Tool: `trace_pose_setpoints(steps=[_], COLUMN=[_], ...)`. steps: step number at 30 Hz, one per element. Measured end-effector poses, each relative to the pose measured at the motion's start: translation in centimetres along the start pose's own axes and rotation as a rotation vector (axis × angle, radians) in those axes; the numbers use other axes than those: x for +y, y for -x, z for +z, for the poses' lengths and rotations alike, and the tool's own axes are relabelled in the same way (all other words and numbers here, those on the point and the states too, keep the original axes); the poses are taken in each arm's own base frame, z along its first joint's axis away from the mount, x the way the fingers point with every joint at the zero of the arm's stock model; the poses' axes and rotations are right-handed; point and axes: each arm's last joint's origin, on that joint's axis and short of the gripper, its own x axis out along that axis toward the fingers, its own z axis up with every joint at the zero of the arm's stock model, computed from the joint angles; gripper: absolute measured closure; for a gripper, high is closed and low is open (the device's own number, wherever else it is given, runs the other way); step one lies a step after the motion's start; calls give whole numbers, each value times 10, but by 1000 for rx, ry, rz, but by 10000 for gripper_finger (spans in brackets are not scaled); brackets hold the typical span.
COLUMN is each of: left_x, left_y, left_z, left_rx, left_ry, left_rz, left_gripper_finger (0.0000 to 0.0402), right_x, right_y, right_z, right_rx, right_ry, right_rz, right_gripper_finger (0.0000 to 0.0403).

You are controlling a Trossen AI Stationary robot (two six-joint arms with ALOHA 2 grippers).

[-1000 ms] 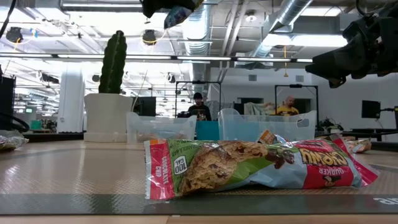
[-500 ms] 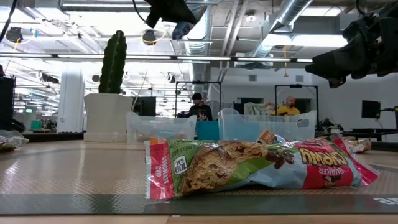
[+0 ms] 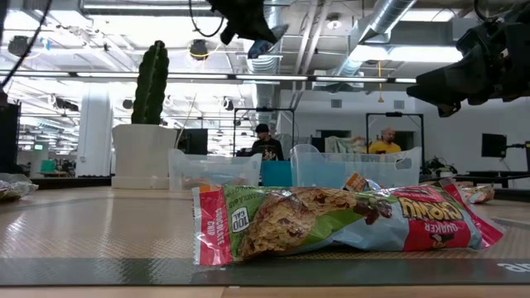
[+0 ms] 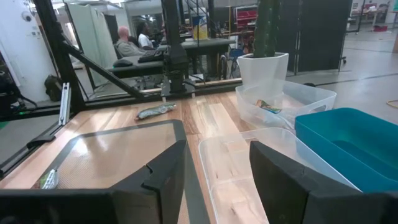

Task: Pick and place Granola Bars by type
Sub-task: Put the blue granola bar into the blue bin

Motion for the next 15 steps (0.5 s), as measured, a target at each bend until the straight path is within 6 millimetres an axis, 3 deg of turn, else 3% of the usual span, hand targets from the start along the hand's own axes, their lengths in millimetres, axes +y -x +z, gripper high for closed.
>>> trace_pose_setpoints(steps=[5, 10, 15], left_x=[16, 25, 34], left_y=[-19, -47, -83], left_z=[26, 38, 17], left_rx=[169, 269, 304], left_ry=[-64, -90, -57], left_rz=[-20, -94, -209], left_gripper_finger=[372, 372, 372], right_x=[0, 0, 0], right_y=[0, 0, 0], right_z=[0, 0, 0], right_rx=[0, 0, 0], right_ry=[0, 0, 0], right_rz=[0, 0, 0], right_gripper_finger=[233, 233, 233])
